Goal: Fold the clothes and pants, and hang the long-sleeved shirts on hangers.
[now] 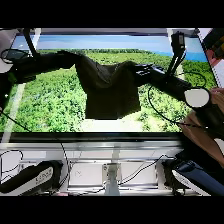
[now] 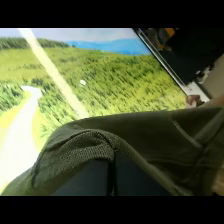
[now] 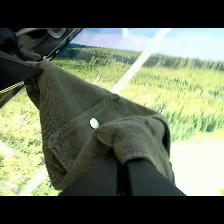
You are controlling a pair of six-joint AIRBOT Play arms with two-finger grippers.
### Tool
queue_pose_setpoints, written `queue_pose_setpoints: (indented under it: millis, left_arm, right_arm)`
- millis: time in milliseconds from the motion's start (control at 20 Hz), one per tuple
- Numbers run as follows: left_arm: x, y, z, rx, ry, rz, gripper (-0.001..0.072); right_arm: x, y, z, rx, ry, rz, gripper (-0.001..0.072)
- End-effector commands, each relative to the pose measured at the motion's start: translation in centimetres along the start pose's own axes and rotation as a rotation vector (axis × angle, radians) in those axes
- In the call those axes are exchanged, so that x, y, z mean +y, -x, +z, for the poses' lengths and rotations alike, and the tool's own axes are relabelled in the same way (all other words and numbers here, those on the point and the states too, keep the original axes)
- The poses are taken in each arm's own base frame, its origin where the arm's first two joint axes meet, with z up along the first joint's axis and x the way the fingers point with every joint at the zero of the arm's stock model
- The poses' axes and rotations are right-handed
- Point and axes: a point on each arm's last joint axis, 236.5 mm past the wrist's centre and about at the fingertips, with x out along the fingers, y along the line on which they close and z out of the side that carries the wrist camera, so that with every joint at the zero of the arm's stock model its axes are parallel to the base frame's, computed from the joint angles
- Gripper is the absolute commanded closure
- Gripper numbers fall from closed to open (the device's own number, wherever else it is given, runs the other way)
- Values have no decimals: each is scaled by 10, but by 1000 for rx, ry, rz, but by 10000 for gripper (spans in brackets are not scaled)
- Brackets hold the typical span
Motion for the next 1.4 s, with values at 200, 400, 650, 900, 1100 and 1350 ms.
queue_pose_setpoints:
  millis: [200,400,650,900,1100,1350]
  left_arm:
    - [-97,132,21,-83,-306,214,690]
    - [-176,206,28,-264,-361,204,693]
    - [-113,217,-33,43,-310,436,693]
    - [-77,174,-53,240,-270,380,691]
    - [-29,123,-65,367,-205,334,690]
    - [38,7,-57,308,-272,309,688]
  right_arm:
    - [98,131,72,60,223,160,687]
    - [130,177,63,177,183,233,687]
    - [94,163,22,373,256,146,688]
    - [56,123,-17,473,258,84,687]
    - [17,77,-65,479,192,5,687]
    - [-31,21,-77,272,103,-128,686]
